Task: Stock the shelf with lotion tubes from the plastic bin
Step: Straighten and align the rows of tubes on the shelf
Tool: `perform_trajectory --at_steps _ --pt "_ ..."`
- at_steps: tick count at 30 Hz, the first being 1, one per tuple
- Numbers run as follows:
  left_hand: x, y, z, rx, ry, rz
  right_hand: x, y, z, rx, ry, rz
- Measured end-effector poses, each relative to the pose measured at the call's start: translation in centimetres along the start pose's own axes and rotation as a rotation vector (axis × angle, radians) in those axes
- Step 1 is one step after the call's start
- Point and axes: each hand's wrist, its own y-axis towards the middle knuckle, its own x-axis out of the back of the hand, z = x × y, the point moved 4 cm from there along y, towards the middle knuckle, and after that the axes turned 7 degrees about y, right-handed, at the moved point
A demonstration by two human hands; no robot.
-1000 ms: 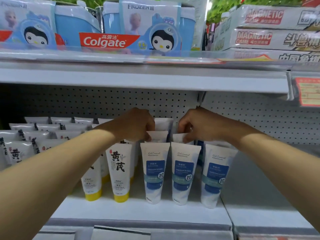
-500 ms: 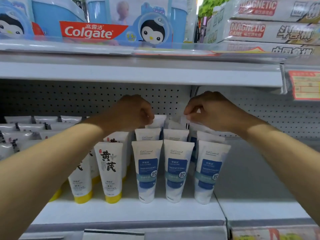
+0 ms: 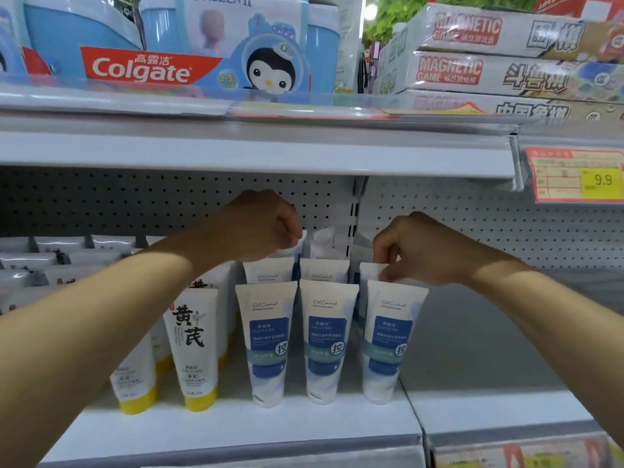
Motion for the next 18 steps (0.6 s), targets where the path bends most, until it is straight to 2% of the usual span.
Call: perform_trajectory --at_steps 6,11,18 --pt "-0.1 0.7 -0.3 -0.011 -0.007 0.0 0.0 -0.3 -0.4 0.019 0.088 -0.02" --pt "-0.2 1.8 -0.9 -0.055 -0.022 0.018 2.6 0.2 -1.6 -0.026 0.132 -0.304" --pt "0.3 3.4 -0.5 -0.091 0.015 -0.006 1.4 2.7 -2.8 -0.092 0.096 -0.124"
